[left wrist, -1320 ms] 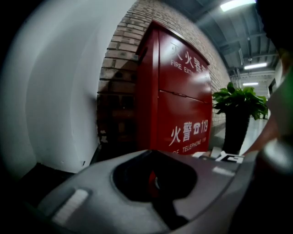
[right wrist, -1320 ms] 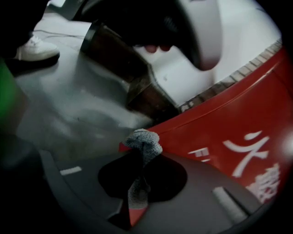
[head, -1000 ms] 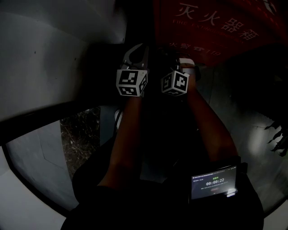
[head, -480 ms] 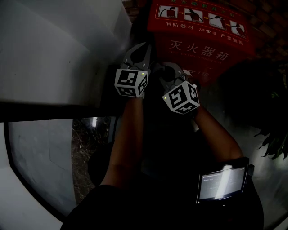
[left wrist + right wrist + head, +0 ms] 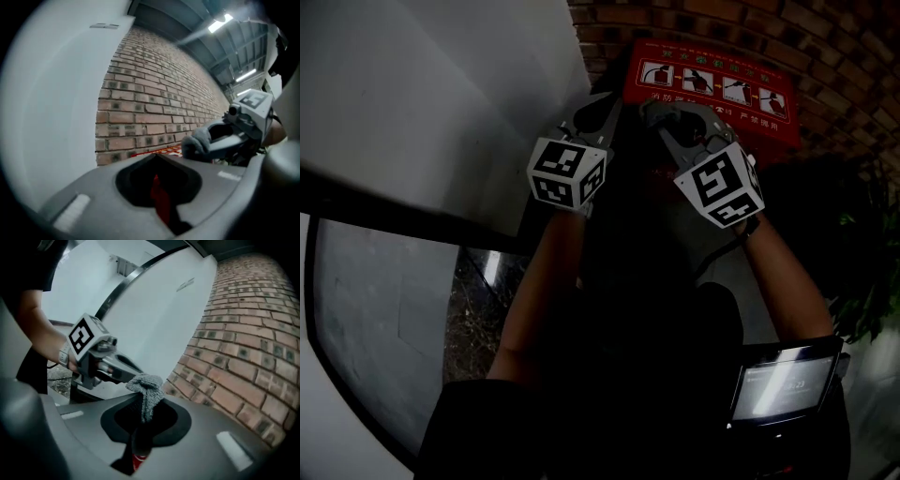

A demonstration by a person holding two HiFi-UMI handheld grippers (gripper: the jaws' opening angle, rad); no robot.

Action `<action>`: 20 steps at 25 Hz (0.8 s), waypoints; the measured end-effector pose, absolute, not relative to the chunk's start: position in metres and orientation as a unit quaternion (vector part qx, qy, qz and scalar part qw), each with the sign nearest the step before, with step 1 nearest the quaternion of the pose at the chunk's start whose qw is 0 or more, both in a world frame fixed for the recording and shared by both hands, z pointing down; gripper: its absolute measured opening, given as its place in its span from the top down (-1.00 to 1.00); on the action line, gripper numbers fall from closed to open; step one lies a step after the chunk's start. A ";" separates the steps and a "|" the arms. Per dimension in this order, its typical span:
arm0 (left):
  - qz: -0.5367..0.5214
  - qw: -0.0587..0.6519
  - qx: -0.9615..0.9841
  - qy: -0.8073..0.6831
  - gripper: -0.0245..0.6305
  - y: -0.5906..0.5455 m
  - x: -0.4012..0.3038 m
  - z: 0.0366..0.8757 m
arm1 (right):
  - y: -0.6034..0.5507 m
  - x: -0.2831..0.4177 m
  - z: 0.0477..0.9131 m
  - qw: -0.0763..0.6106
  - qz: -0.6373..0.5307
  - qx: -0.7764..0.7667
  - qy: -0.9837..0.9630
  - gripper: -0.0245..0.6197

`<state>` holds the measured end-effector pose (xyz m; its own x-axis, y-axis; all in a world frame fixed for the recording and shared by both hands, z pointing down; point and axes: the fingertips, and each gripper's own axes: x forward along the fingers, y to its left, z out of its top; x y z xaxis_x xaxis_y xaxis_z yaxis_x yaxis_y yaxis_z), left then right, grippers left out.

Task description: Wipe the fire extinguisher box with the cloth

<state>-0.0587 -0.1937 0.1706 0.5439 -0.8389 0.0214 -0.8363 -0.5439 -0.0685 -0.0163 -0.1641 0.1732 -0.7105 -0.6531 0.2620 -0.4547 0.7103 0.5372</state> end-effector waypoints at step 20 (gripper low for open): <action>-0.089 0.031 -0.883 0.460 0.92 -0.227 -0.044 0.177 | -0.359 -0.023 0.169 0.471 -0.306 0.278 -0.779 0.81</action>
<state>-0.0437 -0.2268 0.1769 0.5618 -0.8172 0.1288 -0.8063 -0.5757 -0.1357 -0.0230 -0.3590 0.1687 -0.4024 -0.7218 0.5631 -0.1450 0.6576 0.7393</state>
